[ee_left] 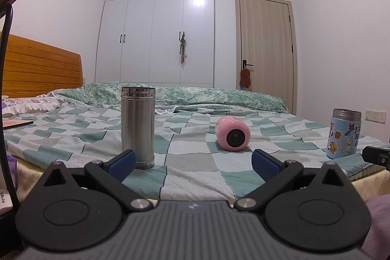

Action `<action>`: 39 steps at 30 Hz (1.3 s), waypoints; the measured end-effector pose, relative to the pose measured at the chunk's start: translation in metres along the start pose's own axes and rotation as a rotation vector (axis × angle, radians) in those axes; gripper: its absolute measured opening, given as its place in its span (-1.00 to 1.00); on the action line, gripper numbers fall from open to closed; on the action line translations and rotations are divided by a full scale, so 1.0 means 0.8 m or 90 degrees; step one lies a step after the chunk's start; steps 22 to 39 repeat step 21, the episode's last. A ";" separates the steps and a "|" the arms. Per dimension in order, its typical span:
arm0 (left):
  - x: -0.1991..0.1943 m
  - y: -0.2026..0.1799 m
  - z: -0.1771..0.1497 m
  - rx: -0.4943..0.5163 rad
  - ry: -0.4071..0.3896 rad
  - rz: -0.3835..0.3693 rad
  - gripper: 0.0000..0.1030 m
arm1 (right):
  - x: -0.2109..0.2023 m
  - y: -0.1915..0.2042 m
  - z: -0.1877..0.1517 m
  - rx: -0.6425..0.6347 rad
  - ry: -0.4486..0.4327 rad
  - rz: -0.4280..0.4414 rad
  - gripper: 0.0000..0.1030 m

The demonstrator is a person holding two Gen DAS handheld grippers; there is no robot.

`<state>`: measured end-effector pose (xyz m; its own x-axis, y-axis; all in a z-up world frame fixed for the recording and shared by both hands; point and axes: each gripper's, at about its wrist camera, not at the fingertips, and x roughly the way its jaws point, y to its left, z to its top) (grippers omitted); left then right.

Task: Flip cup upright

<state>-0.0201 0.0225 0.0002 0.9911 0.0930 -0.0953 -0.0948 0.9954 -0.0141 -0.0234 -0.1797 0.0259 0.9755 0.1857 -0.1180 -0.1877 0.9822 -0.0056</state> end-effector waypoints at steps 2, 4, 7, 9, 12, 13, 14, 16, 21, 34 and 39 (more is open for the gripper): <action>0.000 0.000 0.000 0.000 0.000 0.000 1.00 | 0.000 0.000 0.000 0.000 0.000 0.000 1.00; 0.000 0.000 0.000 0.000 0.000 -0.001 1.00 | 0.000 0.000 0.000 0.000 0.000 0.000 1.00; 0.000 -0.001 0.000 0.000 -0.001 -0.001 1.00 | 0.000 0.000 0.000 0.000 0.000 0.000 1.00; 0.000 0.000 0.000 0.000 0.000 -0.001 1.00 | 0.000 0.000 0.000 0.000 0.000 0.000 1.00; 0.000 -0.001 0.000 0.000 -0.001 -0.001 1.00 | 0.000 0.000 0.000 0.000 0.000 0.000 1.00; 0.000 -0.002 0.000 0.001 -0.001 -0.001 1.00 | 0.000 0.000 0.000 -0.001 0.000 0.000 1.00; 0.000 -0.002 0.000 0.001 -0.001 -0.002 1.00 | 0.000 -0.001 0.000 -0.001 0.000 0.000 1.00; 0.000 -0.002 0.000 0.000 -0.001 -0.001 1.00 | 0.000 0.000 0.000 -0.001 0.000 0.000 1.00; 0.001 -0.005 0.001 -0.001 -0.002 -0.002 1.00 | 0.000 0.000 0.000 -0.001 0.000 0.000 1.00; 0.001 -0.005 0.001 -0.001 -0.002 -0.002 1.00 | 0.000 0.000 0.000 -0.001 0.000 0.000 1.00; 0.001 -0.005 0.001 -0.001 -0.002 -0.002 1.00 | 0.000 0.000 0.000 -0.001 0.000 0.000 1.00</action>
